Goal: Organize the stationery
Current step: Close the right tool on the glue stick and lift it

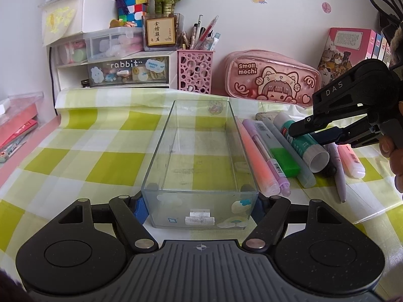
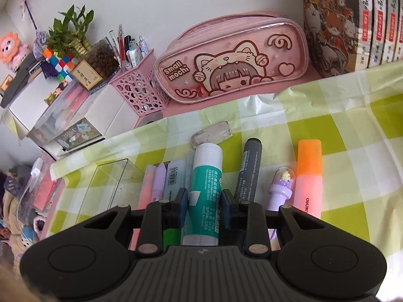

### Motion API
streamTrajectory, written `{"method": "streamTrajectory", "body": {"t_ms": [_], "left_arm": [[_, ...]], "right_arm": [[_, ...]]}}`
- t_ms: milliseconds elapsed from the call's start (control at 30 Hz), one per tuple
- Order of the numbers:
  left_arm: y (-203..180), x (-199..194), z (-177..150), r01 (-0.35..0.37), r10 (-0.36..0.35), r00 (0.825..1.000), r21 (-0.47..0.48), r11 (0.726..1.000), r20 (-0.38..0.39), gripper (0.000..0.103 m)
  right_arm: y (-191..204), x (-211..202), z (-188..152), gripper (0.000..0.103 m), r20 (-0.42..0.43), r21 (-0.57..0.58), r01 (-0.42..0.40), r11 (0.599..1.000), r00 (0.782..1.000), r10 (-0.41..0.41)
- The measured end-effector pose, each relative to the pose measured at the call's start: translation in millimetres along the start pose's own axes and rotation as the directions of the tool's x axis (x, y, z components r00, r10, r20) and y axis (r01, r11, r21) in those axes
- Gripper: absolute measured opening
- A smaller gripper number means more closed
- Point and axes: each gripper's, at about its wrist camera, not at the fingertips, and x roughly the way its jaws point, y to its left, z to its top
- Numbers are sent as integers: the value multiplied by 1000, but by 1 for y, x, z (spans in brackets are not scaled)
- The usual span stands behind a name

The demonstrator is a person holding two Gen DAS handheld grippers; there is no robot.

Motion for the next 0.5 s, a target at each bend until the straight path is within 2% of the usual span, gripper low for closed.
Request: {"method": "streamTrajectory", "body": {"t_ms": [167, 300, 500], "left_arm": [[0, 0, 0, 0, 0, 1000, 1, 1000, 0, 73], [0, 0, 0, -1, 1, 1000, 3, 1000, 2, 73], [0, 0, 0, -1, 1, 1000, 7, 1000, 3, 73]], "right_arm": [[-12, -4, -3, 16, 13, 115, -75, 991, 997, 74], [-25, -11, -4, 16, 44, 219, -150, 964, 989, 143], [-25, -13, -6, 16, 54, 266, -208, 941, 978, 201]]}}
